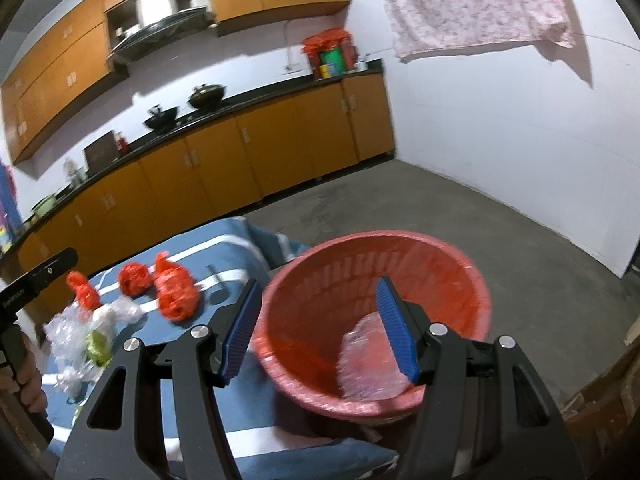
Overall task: Collect trash
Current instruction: 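Move both tools back over the table and grasp the red bag with the right tool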
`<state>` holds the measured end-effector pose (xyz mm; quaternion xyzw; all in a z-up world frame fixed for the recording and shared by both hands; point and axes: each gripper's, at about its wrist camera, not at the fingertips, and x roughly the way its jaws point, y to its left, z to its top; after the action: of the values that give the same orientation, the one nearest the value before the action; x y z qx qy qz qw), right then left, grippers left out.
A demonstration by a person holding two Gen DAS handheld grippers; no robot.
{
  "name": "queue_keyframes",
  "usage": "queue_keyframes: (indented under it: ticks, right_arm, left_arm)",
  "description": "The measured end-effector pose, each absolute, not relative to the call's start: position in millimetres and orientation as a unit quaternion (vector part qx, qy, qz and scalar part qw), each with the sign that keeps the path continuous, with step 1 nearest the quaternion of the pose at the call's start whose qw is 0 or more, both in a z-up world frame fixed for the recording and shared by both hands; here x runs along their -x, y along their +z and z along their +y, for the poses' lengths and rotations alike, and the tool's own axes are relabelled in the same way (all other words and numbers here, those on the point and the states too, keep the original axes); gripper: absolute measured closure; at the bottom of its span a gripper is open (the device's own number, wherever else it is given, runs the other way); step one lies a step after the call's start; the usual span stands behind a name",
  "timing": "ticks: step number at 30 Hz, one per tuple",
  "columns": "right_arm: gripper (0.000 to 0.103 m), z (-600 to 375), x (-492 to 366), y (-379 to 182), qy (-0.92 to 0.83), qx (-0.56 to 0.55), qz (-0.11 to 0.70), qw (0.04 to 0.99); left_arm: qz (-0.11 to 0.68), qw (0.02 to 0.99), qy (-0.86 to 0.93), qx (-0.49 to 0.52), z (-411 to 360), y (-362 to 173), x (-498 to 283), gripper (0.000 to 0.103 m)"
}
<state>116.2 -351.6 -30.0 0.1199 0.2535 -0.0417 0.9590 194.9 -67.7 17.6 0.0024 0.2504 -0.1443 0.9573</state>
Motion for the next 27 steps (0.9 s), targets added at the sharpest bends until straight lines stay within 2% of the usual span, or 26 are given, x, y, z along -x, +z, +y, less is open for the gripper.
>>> queue_keyframes:
  ticks: [15, 17, 20, 27]
  right_arm:
    - [0.043, -232, -154, -53, 0.058, -0.055, 0.309, 0.948]
    - [0.039, -223, -163, -57, 0.062, -0.055, 0.316, 0.945]
    - [0.034, -214, -181, -63, 0.059, -0.057, 0.324, 0.943]
    - [0.032, -197, -241, -86, 0.050, -0.049, 0.363, 0.929]
  left_arm:
    - [0.274, 0.960, 0.043, 0.024, 87, -8, -163, 0.019]
    - [0.280, 0.958, 0.053, 0.030, 103, -13, -160, 0.018]
    - [0.283, 0.957, 0.059, 0.037, 119, -20, -156, 0.015]
    - [0.278, 0.959, 0.054, 0.034, 132, -24, -156, 0.008]
